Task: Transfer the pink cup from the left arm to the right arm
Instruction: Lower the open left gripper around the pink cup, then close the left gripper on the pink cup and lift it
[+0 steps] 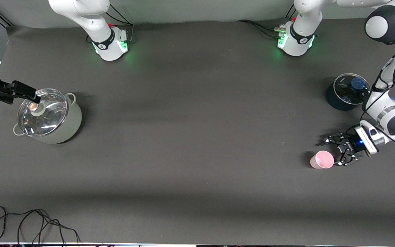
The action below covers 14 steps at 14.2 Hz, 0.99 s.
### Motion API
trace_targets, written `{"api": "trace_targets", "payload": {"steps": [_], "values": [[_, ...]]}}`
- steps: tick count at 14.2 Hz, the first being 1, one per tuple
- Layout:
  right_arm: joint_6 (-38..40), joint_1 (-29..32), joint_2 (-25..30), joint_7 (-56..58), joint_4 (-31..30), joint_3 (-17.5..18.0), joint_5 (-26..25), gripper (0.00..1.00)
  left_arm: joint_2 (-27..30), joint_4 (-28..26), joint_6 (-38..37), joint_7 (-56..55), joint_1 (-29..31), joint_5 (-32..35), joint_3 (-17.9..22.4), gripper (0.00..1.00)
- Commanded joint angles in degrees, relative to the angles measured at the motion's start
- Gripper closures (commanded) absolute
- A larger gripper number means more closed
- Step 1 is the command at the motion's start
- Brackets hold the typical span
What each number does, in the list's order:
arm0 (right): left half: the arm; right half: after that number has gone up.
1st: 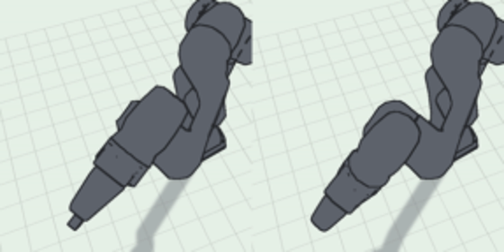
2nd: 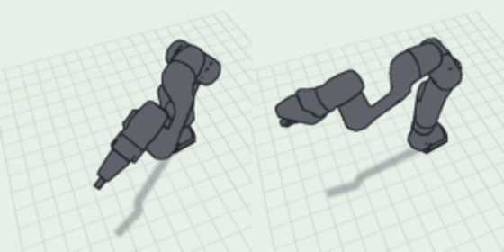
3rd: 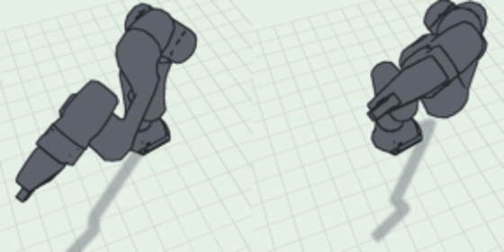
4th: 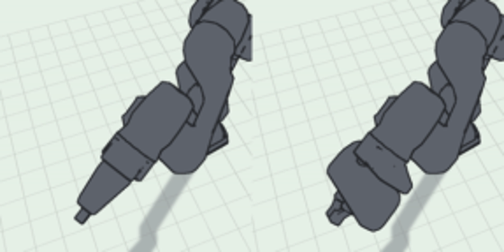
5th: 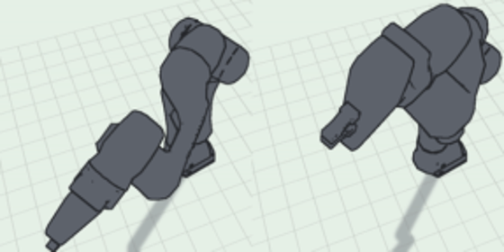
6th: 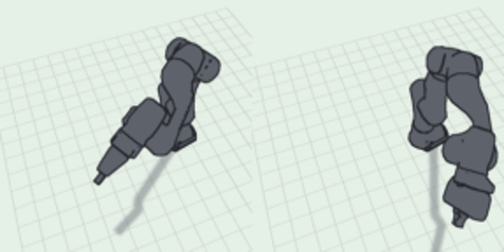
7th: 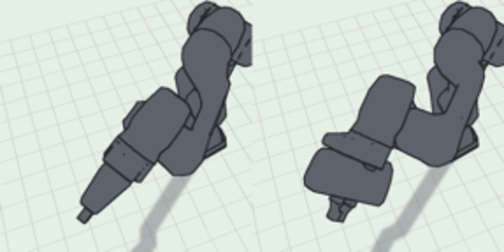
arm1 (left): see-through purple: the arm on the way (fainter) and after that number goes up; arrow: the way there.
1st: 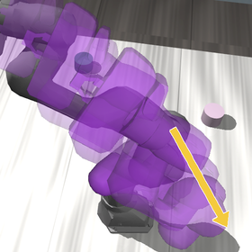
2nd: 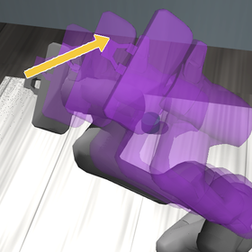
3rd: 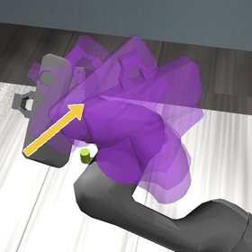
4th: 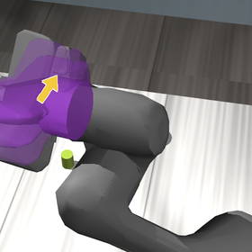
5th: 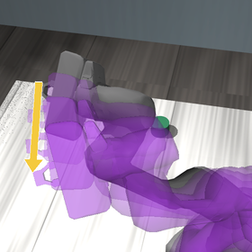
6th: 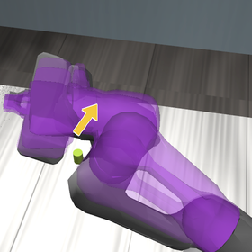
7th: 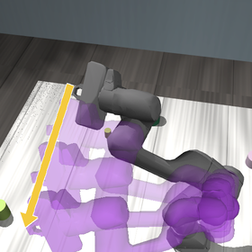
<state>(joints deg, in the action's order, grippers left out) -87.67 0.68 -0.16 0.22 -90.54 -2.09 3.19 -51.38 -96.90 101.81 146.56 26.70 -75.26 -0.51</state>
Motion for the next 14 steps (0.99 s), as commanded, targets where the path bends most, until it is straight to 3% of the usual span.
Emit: {"api": "trace_targets", "payload": {"steps": [1, 14], "values": [[0.9, 0.2, -0.7, 1.2, 1.7, -0.2, 0.9, 0.0, -1.1, 0.6, 0.4, 1.8, -0.9, -2.2, 0.1, 0.0], [0.9, 0.2, -0.6, 1.2, 1.6, -0.3, 0.9, 0.0, -2.6, 0.7, 5.5, 1.8, -1.4, -5.1, -3.8, 0.0]]}}
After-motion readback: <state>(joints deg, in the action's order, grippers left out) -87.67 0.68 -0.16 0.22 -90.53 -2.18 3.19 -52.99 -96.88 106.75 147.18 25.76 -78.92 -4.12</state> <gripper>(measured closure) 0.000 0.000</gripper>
